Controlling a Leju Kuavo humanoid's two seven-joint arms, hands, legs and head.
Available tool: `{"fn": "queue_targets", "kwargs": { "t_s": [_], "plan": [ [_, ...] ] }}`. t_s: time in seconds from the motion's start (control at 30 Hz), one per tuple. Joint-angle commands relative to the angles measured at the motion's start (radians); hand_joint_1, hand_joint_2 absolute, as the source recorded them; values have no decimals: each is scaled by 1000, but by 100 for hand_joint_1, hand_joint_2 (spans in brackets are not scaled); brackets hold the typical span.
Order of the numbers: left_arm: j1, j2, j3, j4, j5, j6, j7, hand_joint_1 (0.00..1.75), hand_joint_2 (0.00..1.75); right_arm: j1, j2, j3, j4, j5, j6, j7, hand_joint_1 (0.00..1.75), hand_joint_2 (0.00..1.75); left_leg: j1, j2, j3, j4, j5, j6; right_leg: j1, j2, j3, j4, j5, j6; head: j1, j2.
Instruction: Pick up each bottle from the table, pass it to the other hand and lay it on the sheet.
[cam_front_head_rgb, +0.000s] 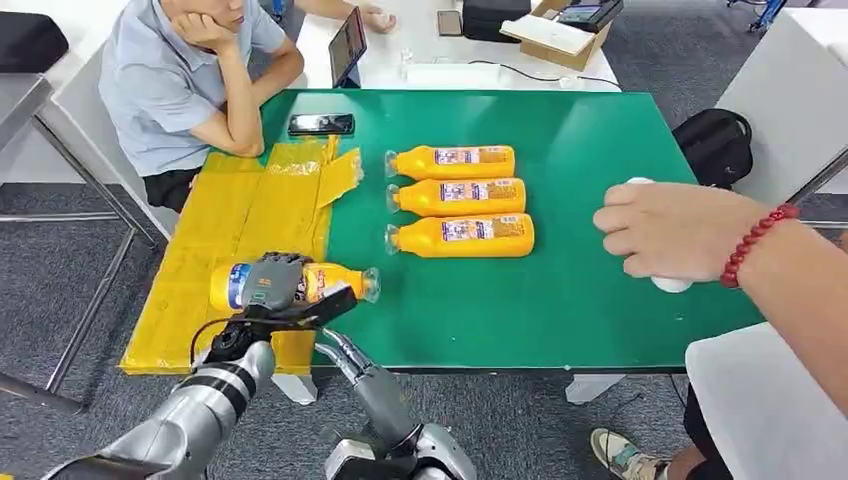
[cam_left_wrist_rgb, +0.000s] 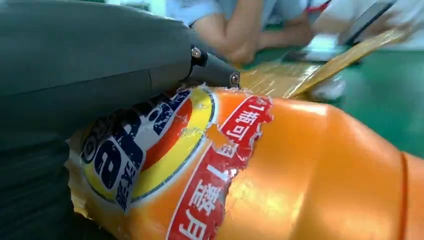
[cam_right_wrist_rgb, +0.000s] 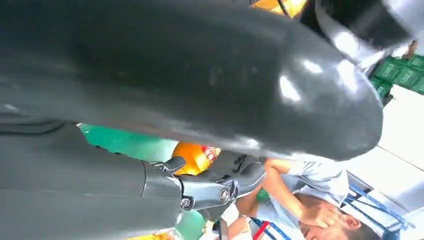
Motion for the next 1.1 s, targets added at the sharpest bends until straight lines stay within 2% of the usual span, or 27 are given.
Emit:
{"fn": "queue_targets", "kwargs": {
  "t_s": [0.03, 0.07, 0.1, 0.13, 0.17, 0.2, 0.27, 0.37, 0.43, 0.47, 0.5, 0.6, 0.63, 0.67, 0.7, 0.73, 0.8, 0.83, 0.87, 0.9, 0.93, 0.97, 1.03, 1.07, 1.1],
  "plan": [
    [-86, 12, 36, 163, 27, -69, 20, 140, 175, -25, -15, 10, 19, -3, 0, 1, 0, 0, 0, 2, 3, -1, 0, -1, 1, 1, 2, -1, 0, -2, 0, 0],
    [-81, 7, 51, 158, 55, -85, -14, 61, 175, -23, -17, 8, 17, -4, 1, 1, 0, 0, 1, 3, 2, 0, 0, -1, 1, 1, 2, -1, 1, -2, 0, 0],
    [-76, 3, 68, 152, 79, -86, -39, 7, 175, -22, -17, 5, 16, -4, 1, 1, 0, 0, 0, 2, 2, 0, 0, -1, 0, 1, 1, 0, 0, -1, 0, 0],
    [-70, -7, 100, 147, 130, -109, -96, 0, 175, -18, -18, 3, 14, -2, 1, 1, 0, 0, 0, 3, 3, -1, 0, -1, 1, 1, 2, -1, 1, -2, 0, 0],
    [-67, -11, 113, 143, 158, -127, -134, 0, 175, -15, -21, 2, 10, -2, 2, 1, 0, 0, 0, 2, 3, -1, 0, -1, 1, 1, 2, -1, 0, -1, 0, 0],
    [-63, -22, 146, 141, 228, -196, -232, 0, 175, -10, -25, 3, -1, -2, 11, 1, 0, 0, 0, 2, 3, -1, 1, -1, 0, 0, 2, -1, 0, -1, 1, 0],
    [-53, -34, 187, 125, 309, -261, -306, 0, 175, -5, -27, 3, -4, -2, 12, 1, 0, 0, 0, 2, 4, -1, 1, -2, 1, 0, 2, -1, 0, -1, 0, 0],
    [-51, -40, 186, 122, 332, -314, -337, 0, 175, -1, -27, 3, -8, -5, 11, 1, 0, 0, 0, -1, 4, -1, 2, -2, 0, -2, 3, -1, 0, -1, 0, 0],
    [-36, -48, 219, 99, 437, -446, -400, 0, 175, 1, -30, 6, -15, -10, 11, 1, 0, 0, 0, 0, 3, 0, 1, -1, 0, 1, 3, -1, 0, -1, 0, 0],
    [-36, -48, 219, 99, 437, -446, -400, 0, 175, 1, -30, 6, -15, -10, 11, 1, 0, 0, 0, 2, 4, -1, 1, -1, 0, 1, 4, -1, 0, -1, 0, 0],
    [-18, -58, 256, 70, 529, -521, -470, 0, 175, 4, -30, 7, -19, -12, 8, 1, 0, 0, 0, 2, 4, -1, 1, -1, 0, 1, 3, -1, 0, -1, 0, 0],
    [-11, -65, 273, 57, 555, -523, -488, 0, 175, 5, -30, 6, -17, -13, 8, 1, 0, 0, 0, 0, 4, -1, 2, -2, 0, 0, 4, -1, 0, -1, 0, 0],
    [33, -88, 310, -31, 642, -479, -572, 0, 175, 9, -31, 3, -13, -13, 3, 1, 0, 0, 0, 1, 4, -1, 2, -2, 1, 0, 4, -2, 0, -2, 0, 0],
    [33, -88, 310, -31, 642, -479, -572, 0, 175, 9, -31, 3, -13, -13, 3, 1, 0, 0, 0, 1, 4, -2, 2, -2, 0, 0, 4, -2, 0, -1, 0, 0],
    [87, -128, 344, -141, 736, -419, -623, 0, 175, 17, -36, -2, -23, -8, -9, 1, 0, 0, 0, 0, 4, -1, 2, -1, 0, 0, 3, -1, 0, -1, 0, 0],
    [169, -172, 357, -324, 898, -420, -623, 0, 175, 21, -41, 3, -30, -1, -35, 1, 0, 0, 0, 0, 5, -2, 2, -2, 0, -1, 4, -2, 0, -2, 0, 0],
    [265, -195, 309, -508, 1097, -441, -596, 0, 175, 28, -50, 14, -53, 10, -93, 1, 0, 0, -1, 0, 3, -1, 1, -1, 0, -1, 2, -1, 0, 0, 0, 0],
    [327, -175, 244, -614, 1245, -490, -548, 0, 175, 49, -58, -8, -86, 48, -119, 1, 0, 0, 0, 1, 3, -1, 0, -1, 0, -1, 3, -2, -1, -1, 0, 0],
    [327, -175, 244, -614, 1245, -490, -548, 0, 175, 49, -58, -8, -86, 48, -119, 1, 0, 0, 0, 4, 3, -1, 0, -1, 0, 2, 2, -1, -1, -1, 0, 0],
    [421, -168, 206, -757, 1417, -517, -513, 0, 175, 86, -72, -53, -140, 85, -119, 1, 0, 0, 0, 3, 2, -1, 0, -1, 0, 1, 1, -1, -1, -1, 0, 0],
    [484, -151, 169, -837, 1533, -527, -478, 0, 175, 120, -84, -91, -179, 131, -119, 1, 0, 175, 0, 4, 3, -1, -1, -1, 0, 2, 2, -1, -1, -1, 0, 0],
    [484, -151, 169, -837, 1533, -527, -478, 0, 175, 120, -84, -91, -179, 131, -119, 1, 0, 175, 0, 4, 3, -1, -1, -1, 0, 3, 2, -2, -1, -1, 0, 0],
    [607, -117, 99, -999, 1658, -479, -458, 0, 175, 192, -86, -239, -244, 257, -119, 1, 0, 175, 0, 6, 4, -1, -3, -2, 0, 3, 2, -2, -2, -1, 0, 0],
    [636, -110, 93, -1024, 1662, -480, -464, 0, 175, 197, -106, -235, -261, 245, -119, 1, 0, 175, 0, 4, 2, -1, -2, -2, 0, 2, 0, -2, -2, -1, 0, 0],
    [669, -97, 78, -1058, 1666, -446, -471, 0, 175, 231, -94, -346, -292, 341, -119, 1, 0, 175, 0, 4, 0, -1, -1, -1, 0, 2, -2, -2, -1, -1, 0, 0]
  ]
}}
